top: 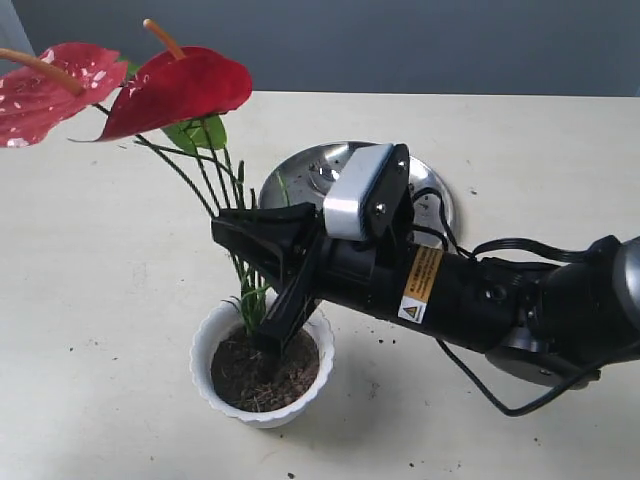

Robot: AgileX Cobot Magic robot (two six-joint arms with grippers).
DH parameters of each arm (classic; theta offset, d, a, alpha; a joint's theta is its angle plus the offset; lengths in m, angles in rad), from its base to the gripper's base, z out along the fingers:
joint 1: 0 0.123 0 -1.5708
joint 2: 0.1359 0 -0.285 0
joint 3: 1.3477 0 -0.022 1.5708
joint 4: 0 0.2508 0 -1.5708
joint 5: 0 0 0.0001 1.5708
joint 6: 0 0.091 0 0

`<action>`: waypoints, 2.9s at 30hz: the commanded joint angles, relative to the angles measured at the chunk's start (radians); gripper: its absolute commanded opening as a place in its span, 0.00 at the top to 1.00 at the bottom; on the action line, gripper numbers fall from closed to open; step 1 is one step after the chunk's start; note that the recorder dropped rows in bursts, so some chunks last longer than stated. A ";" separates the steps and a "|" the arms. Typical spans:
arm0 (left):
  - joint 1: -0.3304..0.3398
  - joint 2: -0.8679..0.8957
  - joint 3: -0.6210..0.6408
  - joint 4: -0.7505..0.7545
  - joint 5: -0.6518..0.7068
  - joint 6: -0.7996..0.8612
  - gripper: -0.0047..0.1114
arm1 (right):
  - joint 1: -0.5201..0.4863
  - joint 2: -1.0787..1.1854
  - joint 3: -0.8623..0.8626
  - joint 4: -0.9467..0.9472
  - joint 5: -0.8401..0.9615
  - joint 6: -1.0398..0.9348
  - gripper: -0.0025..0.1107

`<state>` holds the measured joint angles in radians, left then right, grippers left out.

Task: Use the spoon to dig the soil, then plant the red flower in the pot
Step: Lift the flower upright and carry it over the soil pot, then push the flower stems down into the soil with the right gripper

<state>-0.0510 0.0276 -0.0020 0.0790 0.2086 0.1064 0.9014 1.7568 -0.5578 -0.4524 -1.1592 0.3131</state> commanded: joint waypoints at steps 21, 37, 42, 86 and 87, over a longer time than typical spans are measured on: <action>-0.002 -0.004 0.002 -0.008 -0.008 -0.005 0.96 | -0.006 0.042 0.175 -0.020 -0.062 0.005 0.98; -0.002 -0.004 0.002 -0.008 -0.008 -0.005 0.96 | -0.006 0.068 0.175 -0.102 -0.062 0.045 0.98; -0.002 -0.004 0.002 -0.008 -0.008 -0.005 0.96 | -0.006 0.068 0.175 -0.117 -0.062 0.043 0.98; -0.002 -0.004 0.002 -0.008 -0.006 -0.005 0.96 | -0.006 0.149 0.175 -0.140 -0.057 0.039 0.98; -0.002 -0.004 0.002 -0.008 -0.006 -0.005 0.96 | -0.006 0.149 0.175 -0.140 -0.046 0.039 0.98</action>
<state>-0.0510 0.0276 -0.0020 0.0790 0.2086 0.1064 0.8991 1.8418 -0.4222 -0.5485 -1.2936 0.3554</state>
